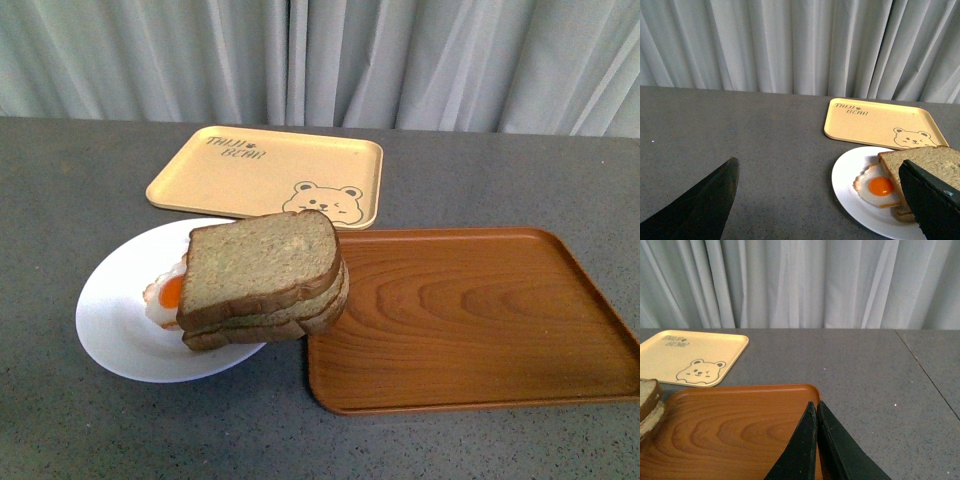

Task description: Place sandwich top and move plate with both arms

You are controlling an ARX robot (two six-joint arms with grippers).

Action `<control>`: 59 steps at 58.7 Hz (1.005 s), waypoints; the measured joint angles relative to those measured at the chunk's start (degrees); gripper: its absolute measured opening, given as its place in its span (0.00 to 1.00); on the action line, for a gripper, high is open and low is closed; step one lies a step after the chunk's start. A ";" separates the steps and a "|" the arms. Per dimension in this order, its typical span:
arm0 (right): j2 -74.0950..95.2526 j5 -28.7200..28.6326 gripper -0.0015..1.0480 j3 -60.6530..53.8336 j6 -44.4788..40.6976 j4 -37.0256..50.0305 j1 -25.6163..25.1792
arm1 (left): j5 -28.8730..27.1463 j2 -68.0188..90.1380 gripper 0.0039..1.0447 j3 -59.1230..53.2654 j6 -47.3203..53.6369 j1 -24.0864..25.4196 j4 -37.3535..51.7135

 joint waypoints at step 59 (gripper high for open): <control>-29.22 0.04 0.02 -0.07 0.00 -27.67 -0.07 | -0.02 0.00 0.92 0.00 0.00 0.00 0.00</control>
